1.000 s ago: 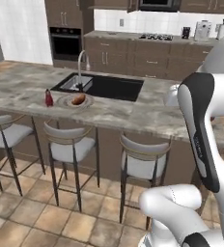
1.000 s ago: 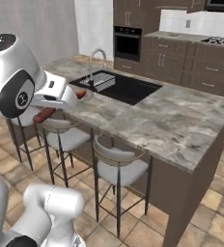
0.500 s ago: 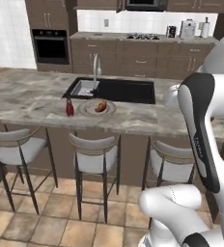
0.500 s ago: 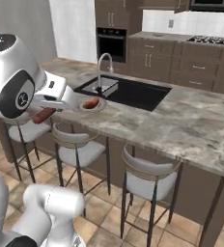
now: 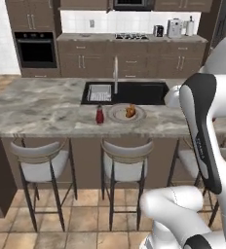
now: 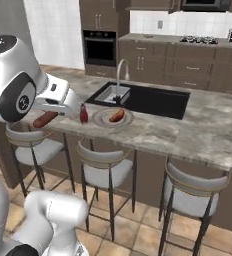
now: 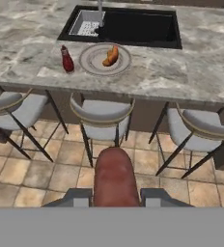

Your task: Move the hot dog bun to the plate on the dining table and place the condiment next to that plate. Then navigate to the fridge and take the sausage and place it on the plate as well.

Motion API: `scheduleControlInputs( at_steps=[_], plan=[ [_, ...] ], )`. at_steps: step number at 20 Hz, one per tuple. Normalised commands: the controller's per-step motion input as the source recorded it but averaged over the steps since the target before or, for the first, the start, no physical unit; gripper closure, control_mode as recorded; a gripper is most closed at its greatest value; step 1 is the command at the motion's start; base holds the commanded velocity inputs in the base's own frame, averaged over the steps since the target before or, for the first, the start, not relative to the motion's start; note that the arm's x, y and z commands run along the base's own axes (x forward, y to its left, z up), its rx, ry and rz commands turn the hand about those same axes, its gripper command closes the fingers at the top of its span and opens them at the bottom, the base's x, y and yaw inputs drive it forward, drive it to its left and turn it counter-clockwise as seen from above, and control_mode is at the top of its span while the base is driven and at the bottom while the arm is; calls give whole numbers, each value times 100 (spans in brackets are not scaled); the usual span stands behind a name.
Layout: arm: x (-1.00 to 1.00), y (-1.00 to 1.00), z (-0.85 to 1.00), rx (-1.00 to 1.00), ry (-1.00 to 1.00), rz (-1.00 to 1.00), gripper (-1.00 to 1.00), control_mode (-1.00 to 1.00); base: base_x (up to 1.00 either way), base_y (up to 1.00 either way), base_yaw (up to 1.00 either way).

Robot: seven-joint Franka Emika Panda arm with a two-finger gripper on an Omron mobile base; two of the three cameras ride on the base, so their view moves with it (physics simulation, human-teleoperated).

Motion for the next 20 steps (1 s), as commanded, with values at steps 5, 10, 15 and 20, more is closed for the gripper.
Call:
scheduleControlInputs(
  at_steps=[5,10,15,20],
  plan=[
    [0,0,0,0,0,0,100,100,50,100,-30],
    [0,0,0,0,0,0,100,100,84,58,-25],
    [0,0,0,0,0,0,100,100,99,0,-12],
    [26,-6,-11,0,9,0,100,-100,53,-10,-3]
  ],
)
